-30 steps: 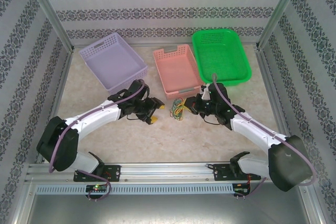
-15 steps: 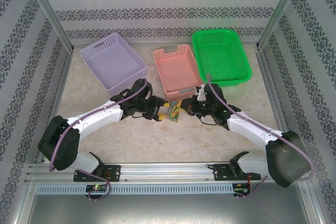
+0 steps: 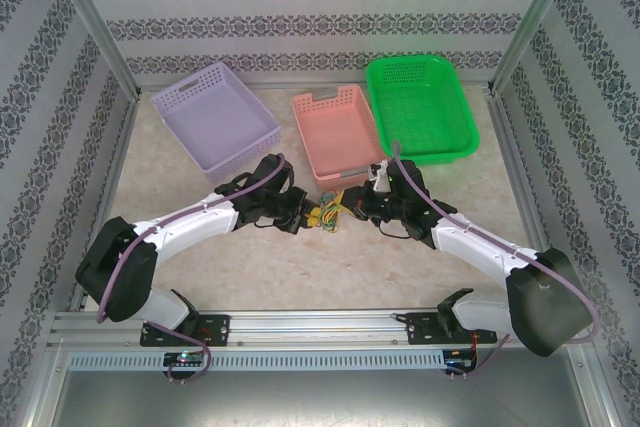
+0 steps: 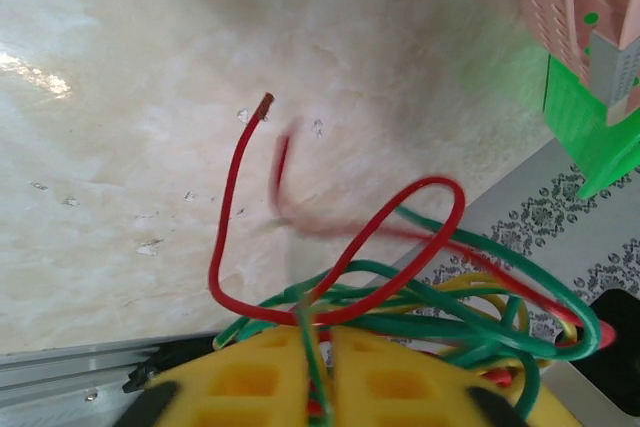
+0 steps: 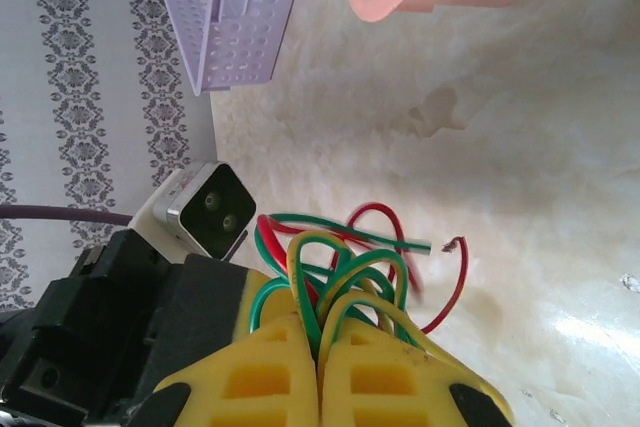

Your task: Untangle the cables

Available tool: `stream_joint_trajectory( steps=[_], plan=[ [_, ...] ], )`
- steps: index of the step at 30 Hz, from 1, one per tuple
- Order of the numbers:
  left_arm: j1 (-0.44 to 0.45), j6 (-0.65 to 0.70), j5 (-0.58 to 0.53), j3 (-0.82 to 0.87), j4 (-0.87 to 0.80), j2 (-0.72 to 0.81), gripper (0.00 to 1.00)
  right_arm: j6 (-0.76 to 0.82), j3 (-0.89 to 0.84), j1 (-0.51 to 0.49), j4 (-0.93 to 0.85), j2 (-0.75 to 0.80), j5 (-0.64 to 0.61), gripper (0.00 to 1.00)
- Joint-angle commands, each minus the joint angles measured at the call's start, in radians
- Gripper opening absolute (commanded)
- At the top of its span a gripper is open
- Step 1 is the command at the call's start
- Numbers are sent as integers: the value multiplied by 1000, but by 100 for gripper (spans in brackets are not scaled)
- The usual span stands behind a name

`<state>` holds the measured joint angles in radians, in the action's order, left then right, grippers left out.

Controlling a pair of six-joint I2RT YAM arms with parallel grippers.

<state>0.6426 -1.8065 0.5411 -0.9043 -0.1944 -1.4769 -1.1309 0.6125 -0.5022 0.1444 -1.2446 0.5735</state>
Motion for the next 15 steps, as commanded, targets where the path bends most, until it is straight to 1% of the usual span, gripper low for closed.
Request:
stream_joint_trajectory(
  steps=[1,4,6,8,11,15],
  plan=[
    [8,-154,-45,11,-73,-4,0,-9,20,-9,21,19,13,0],
    [-12,-67,-110,-20,-228,32,0,13,12,19,-47,46,3,0],
    [-45,16,-149,-37,-347,69,0,28,-1,60,-109,77,-6,0],
    [-81,76,-190,-33,-422,111,0,47,-10,101,-186,112,-27,0],
    [-132,137,-217,3,-476,164,0,56,-32,152,-234,155,-33,0],
    [-182,168,-213,74,-478,214,0,66,-37,180,-270,171,-23,0]
  ],
)
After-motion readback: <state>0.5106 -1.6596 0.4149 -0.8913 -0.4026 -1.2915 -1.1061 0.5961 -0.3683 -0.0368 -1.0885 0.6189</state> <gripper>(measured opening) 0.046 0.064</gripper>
